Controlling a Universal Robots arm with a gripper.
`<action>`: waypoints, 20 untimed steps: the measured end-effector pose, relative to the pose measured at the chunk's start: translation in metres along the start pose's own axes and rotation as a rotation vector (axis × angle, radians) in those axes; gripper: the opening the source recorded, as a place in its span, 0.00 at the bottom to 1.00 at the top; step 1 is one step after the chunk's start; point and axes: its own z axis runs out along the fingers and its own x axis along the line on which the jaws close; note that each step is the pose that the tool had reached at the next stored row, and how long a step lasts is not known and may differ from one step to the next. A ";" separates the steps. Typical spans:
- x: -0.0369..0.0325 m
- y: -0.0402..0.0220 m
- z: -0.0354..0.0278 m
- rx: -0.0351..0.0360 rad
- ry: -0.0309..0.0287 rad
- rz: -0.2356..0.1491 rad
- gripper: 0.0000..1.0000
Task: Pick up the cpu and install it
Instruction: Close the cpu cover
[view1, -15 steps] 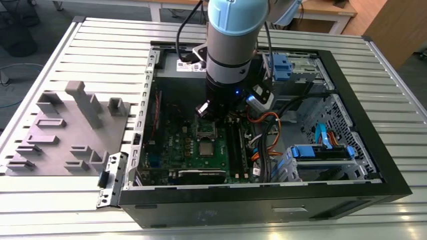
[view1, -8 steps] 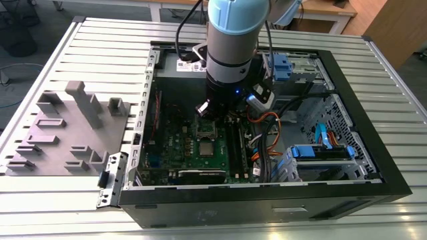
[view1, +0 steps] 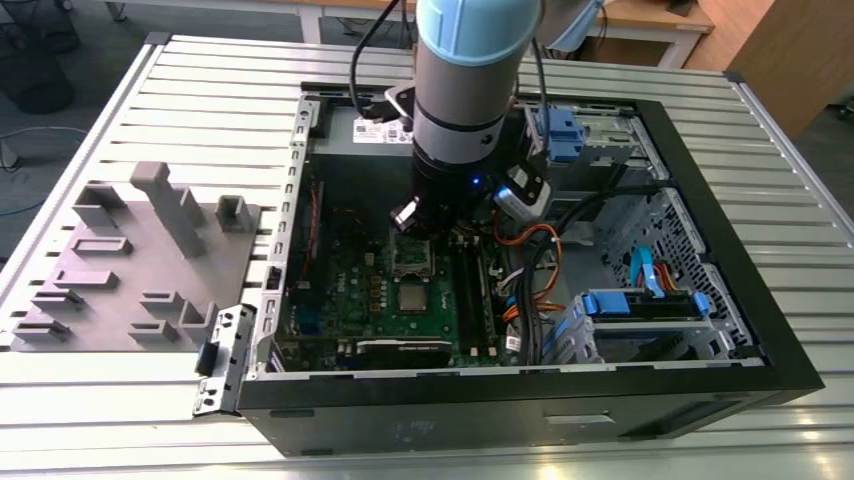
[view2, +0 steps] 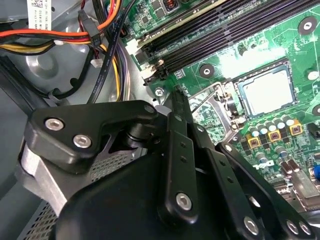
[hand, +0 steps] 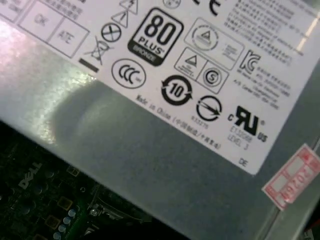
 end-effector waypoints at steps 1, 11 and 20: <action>0.0002 -0.0003 -0.0008 -0.0002 -0.0001 0.000 0.11; 0.0035 -0.0059 -0.0073 -0.0006 -0.0003 0.000 0.11; 0.0076 -0.0126 -0.0141 -0.0005 -0.0001 0.000 0.11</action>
